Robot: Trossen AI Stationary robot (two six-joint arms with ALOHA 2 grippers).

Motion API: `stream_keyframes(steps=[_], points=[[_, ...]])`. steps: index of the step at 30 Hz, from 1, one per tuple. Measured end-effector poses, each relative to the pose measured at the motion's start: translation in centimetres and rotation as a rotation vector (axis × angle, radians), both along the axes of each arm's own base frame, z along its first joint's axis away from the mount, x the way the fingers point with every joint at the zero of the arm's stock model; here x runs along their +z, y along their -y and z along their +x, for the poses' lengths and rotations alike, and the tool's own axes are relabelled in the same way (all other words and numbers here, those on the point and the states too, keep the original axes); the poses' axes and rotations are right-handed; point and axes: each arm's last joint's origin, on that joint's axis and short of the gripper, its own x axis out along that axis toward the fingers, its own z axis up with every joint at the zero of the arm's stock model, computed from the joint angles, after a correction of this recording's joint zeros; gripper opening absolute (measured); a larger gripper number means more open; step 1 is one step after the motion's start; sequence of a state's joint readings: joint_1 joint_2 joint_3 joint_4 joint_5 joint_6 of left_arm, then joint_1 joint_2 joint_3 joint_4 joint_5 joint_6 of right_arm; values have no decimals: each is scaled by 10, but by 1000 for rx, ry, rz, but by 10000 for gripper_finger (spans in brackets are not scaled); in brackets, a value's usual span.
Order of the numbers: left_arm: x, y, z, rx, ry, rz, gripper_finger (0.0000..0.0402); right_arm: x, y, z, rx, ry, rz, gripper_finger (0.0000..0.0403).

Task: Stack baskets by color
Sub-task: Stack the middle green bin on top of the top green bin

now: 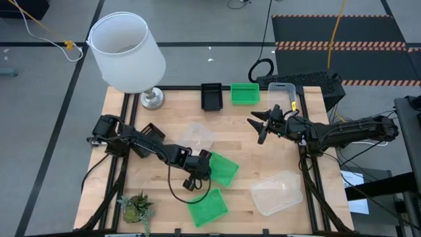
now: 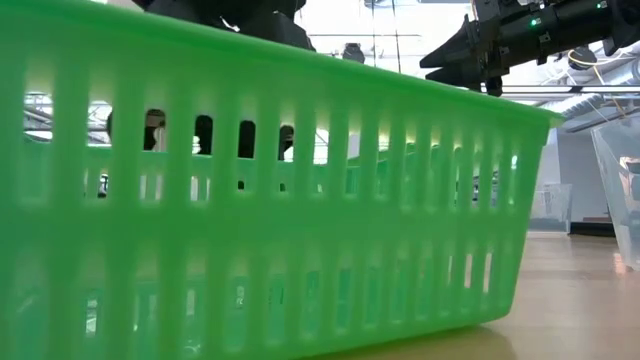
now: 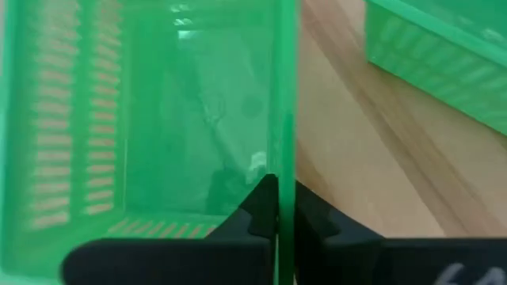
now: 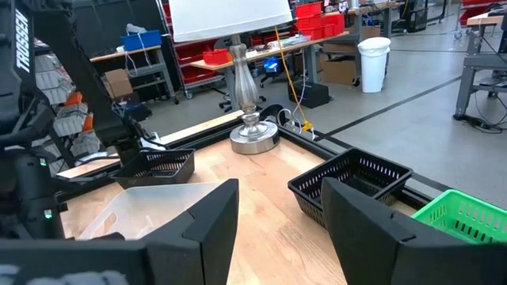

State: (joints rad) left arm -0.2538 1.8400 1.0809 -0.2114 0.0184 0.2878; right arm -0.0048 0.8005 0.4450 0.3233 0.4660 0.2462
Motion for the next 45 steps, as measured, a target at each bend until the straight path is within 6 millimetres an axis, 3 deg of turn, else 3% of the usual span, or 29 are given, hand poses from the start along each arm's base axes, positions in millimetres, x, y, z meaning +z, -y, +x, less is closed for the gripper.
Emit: stream_keyframes(steps=[8,15,24,33,37,45], points=[[5,-5,6,-8,47,8,5,0,0,0,0,0,-1,176],[30,-24,21,59,64,55,5,0,-1,0,26,0,-1,176],[68,-70,45,179,174,101,4,2,-9,3,322,-5,-53,176],[78,-114,49,337,199,129,4,0,-19,4,357,-97,-136,176],[77,-118,47,363,178,165,10,-1,-20,14,290,-240,-142,176],[75,-119,45,402,156,214,10,-9,-21,56,239,-446,-202,176]])
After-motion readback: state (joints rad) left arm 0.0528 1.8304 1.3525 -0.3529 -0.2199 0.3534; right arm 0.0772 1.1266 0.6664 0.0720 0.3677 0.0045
